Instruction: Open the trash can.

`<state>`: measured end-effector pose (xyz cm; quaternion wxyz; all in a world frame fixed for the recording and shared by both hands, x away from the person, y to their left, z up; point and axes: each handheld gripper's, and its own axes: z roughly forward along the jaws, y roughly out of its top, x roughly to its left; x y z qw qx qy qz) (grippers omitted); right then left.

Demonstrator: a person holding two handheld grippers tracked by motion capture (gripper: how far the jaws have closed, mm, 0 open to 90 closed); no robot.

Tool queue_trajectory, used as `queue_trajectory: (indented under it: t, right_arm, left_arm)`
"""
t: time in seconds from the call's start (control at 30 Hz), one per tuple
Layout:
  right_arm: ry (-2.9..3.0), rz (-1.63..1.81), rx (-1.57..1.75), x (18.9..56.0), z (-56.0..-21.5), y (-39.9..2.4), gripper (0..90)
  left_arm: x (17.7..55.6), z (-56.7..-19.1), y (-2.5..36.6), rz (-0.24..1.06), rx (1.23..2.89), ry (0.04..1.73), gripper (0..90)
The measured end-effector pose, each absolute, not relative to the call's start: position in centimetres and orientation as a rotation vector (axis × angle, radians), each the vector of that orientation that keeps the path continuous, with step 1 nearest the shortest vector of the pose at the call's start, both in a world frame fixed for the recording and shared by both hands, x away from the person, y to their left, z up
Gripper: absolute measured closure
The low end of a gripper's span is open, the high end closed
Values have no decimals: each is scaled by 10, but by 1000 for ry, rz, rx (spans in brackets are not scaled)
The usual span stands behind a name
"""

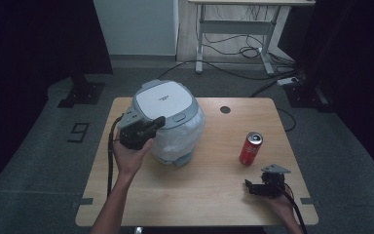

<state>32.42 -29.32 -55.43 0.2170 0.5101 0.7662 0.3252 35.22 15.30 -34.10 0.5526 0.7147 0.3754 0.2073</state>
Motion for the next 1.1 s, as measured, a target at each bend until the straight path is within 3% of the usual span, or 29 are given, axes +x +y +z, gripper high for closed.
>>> queue_trajectory:
  t: [1.1]
  right_arm:
    - [2124, 899, 1414, 324, -554, -293, 39]
  left_arm:
    - [386, -344, 117, 444, 1745, 895, 896]
